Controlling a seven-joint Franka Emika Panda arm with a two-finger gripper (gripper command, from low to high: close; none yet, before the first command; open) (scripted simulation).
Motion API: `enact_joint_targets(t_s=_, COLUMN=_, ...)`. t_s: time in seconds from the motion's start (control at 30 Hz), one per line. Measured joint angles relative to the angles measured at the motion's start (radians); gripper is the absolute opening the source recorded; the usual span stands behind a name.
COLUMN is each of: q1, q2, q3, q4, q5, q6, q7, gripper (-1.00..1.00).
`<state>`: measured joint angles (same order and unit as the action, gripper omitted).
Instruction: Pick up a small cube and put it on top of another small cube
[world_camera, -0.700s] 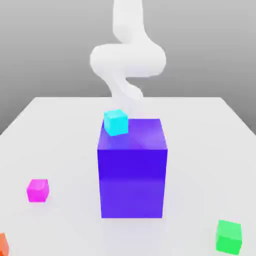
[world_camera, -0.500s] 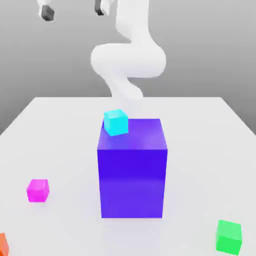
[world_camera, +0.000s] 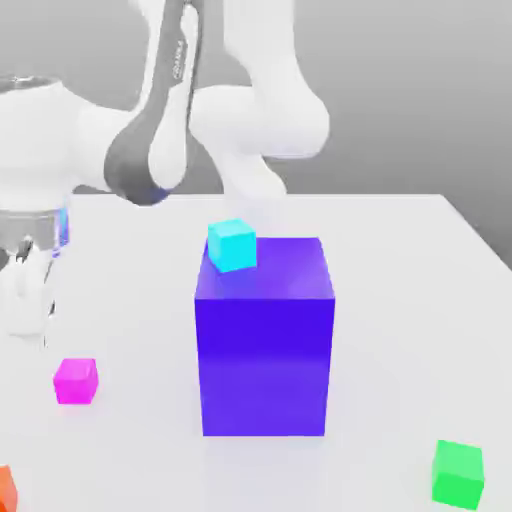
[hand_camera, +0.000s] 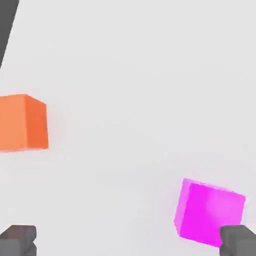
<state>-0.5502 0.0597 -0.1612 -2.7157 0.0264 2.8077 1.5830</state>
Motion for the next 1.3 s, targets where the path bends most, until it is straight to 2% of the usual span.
enact_joint_targets(t_s=0.2, q1=-0.073, q2=0.218, q3=0.082, q4=0.018, q5=0.103, q6=0.166, q7=-0.042, gripper=0.00)
enact_joint_targets(t_s=0.23, q1=-0.087, q2=0.253, q3=0.098, q4=0.025, q5=0.112, q6=0.194, q7=-0.048, gripper=-1.00)
enact_joint_targets(t_s=0.43, q1=-0.094, q2=0.271, q3=0.106, q4=0.028, q5=0.113, q6=0.210, q7=-0.050, gripper=-1.00)
enact_joint_targets(t_s=0.53, q1=-0.077, q2=0.209, q3=0.085, q4=0.016, q5=0.093, q6=0.161, q7=-0.033, gripper=-1.00)
enact_joint_targets(t_s=0.67, q1=-0.054, q2=0.071, q3=0.047, q4=-0.011, q5=0.029, q6=0.050, q7=0.014, gripper=-1.00)
enact_joint_targets(t_s=0.83, q1=0.029, q2=0.054, q3=0.081, q4=0.056, q5=-0.116, q6=-0.076, q7=0.083, gripper=-1.00)
enact_joint_targets(t_s=1.07, q1=0.242, q2=0.107, q3=0.262, q4=0.203, q5=-0.246, q6=-0.206, q7=0.100, gripper=-1.00)
enact_joint_targets(t_s=1.3, q1=0.420, q2=0.151, q3=0.451, q4=0.304, q5=-0.257, q6=-0.253, q7=0.050, gripper=-1.00)
